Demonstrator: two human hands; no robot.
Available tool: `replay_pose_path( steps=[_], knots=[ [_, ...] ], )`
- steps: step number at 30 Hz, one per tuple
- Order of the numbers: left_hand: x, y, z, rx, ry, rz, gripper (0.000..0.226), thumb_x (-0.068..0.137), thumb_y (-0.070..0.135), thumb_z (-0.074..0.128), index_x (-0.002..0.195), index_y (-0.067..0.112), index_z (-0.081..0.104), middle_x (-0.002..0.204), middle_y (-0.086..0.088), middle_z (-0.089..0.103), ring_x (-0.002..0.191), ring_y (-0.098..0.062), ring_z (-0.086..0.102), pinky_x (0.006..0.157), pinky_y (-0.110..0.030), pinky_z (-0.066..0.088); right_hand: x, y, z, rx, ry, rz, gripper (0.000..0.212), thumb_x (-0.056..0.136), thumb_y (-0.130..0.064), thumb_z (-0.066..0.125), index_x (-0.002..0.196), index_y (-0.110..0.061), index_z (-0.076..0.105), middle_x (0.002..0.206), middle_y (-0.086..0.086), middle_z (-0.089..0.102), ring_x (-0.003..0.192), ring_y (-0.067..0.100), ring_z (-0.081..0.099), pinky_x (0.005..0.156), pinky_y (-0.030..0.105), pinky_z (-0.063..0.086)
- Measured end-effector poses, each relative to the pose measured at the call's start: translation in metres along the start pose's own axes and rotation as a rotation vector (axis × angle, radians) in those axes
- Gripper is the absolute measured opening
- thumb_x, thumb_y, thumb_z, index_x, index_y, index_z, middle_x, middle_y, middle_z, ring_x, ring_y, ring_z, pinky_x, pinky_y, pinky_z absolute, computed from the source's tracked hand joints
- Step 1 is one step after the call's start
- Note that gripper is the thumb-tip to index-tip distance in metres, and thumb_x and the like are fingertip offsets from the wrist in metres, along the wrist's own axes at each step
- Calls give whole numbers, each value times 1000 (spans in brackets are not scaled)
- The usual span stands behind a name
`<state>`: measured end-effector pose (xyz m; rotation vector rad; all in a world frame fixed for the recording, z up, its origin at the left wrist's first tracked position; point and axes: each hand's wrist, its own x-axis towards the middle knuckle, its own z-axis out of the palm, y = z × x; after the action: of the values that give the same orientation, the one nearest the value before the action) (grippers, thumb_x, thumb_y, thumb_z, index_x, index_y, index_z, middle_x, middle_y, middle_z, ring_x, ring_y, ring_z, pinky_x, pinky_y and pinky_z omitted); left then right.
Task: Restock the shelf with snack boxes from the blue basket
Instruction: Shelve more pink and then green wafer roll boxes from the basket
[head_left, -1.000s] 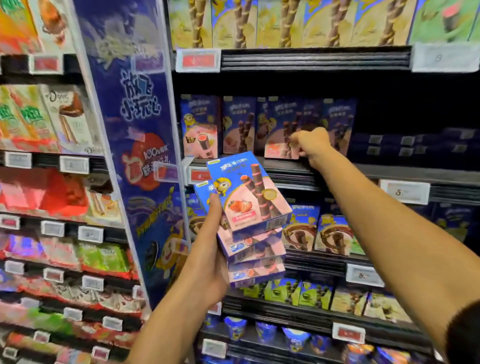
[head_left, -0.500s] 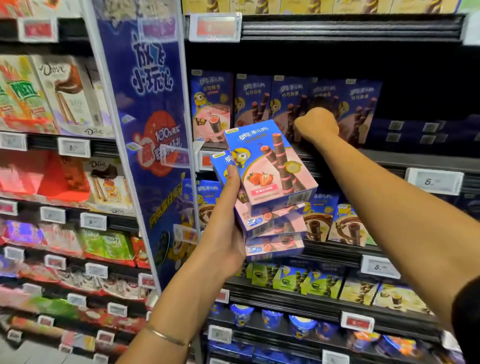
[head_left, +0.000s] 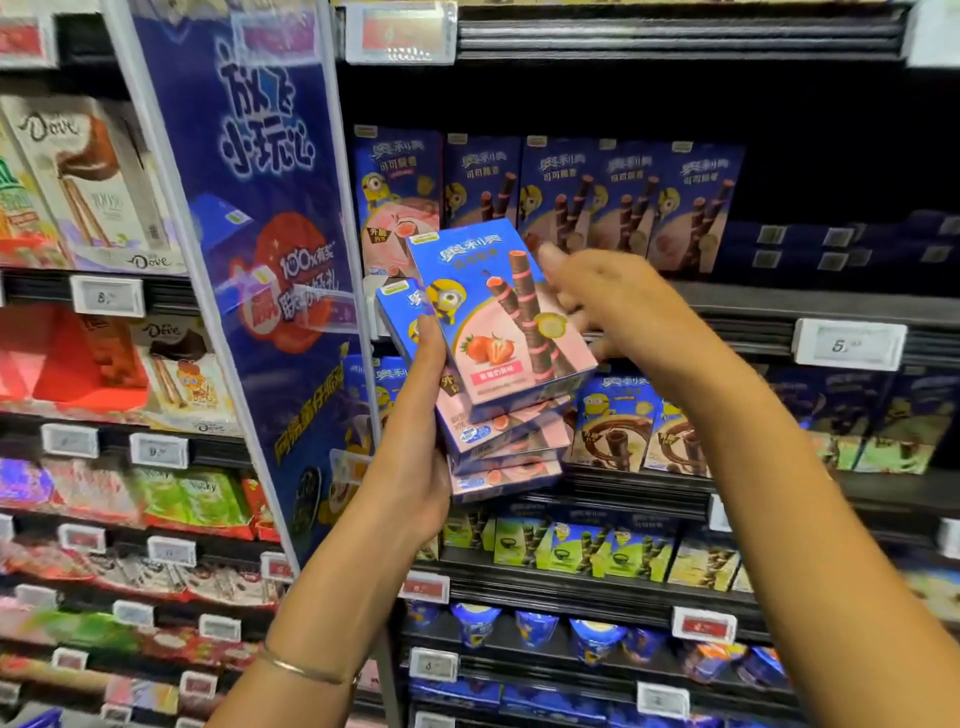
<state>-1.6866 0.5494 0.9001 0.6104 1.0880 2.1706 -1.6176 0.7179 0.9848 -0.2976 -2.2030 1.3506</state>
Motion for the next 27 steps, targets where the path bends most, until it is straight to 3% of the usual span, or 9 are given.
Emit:
replay_pose_path(
  steps=[6,8,10,12,15,18,22,25,27],
  knots=[
    [2,-7,3,15,-2,63,70,92,57,66,146,12,60,140,-17,68,129,-39,66,112,-58,49,-41,6,-3,146,-71,-18,49,85,-46,74,99,1,70,88,13,74,77,17,65,69,30,49],
    [3,-7,2,-1,16,55,73,86,44,78,147,10,58,136,-17,70,124,-39,69,106,-60,54,-36,9,-17,337,-21,-14,39,87,-37,71,98,0,72,93,19,74,82,23,69,70,32,53],
    [5,-6,1,17,43,65,87,70,43,83,145,7,58,131,-19,72,115,-38,72,99,-58,58,-27,17,-32,503,90,4,21,94,-29,66,96,-10,74,88,7,76,76,18,73,63,28,57],
    [7,-2,3,37,22,103,84,70,40,83,142,3,60,126,-20,74,105,-35,76,87,-50,63,-13,25,-48,554,236,33,15,98,-26,63,94,-15,73,86,0,76,76,15,73,60,27,57],
    [15,12,7,38,-32,147,60,83,33,73,135,3,65,119,-18,77,94,-30,79,73,-39,64,14,35,-73,437,421,-7,12,94,-22,70,97,-10,72,86,2,77,75,15,74,61,28,57],
    [25,27,11,46,-63,196,37,86,36,67,112,14,80,110,-14,80,90,-27,79,74,-40,66,45,44,-93,311,557,-14,28,87,-21,78,107,-5,68,96,11,73,78,20,70,65,34,57],
    [40,48,23,59,-41,291,41,87,36,72,119,10,74,104,-10,80,86,-25,78,76,-39,64,83,57,-110,76,597,10,12,87,-15,77,87,-16,65,92,5,70,74,14,63,64,20,54],
    [51,56,33,78,-33,339,48,88,38,65,125,9,70,104,-9,80,86,-23,78,77,-37,64,103,68,-118,-102,586,83,15,83,-18,77,95,-10,73,99,12,73,94,29,68,84,37,58],
    [58,59,38,90,-35,356,44,89,38,67,124,11,70,107,-10,79,88,-24,77,82,-39,62,110,72,-119,-236,582,154,10,79,-19,74,83,-11,69,92,11,70,90,30,66,73,34,50]
  ],
)
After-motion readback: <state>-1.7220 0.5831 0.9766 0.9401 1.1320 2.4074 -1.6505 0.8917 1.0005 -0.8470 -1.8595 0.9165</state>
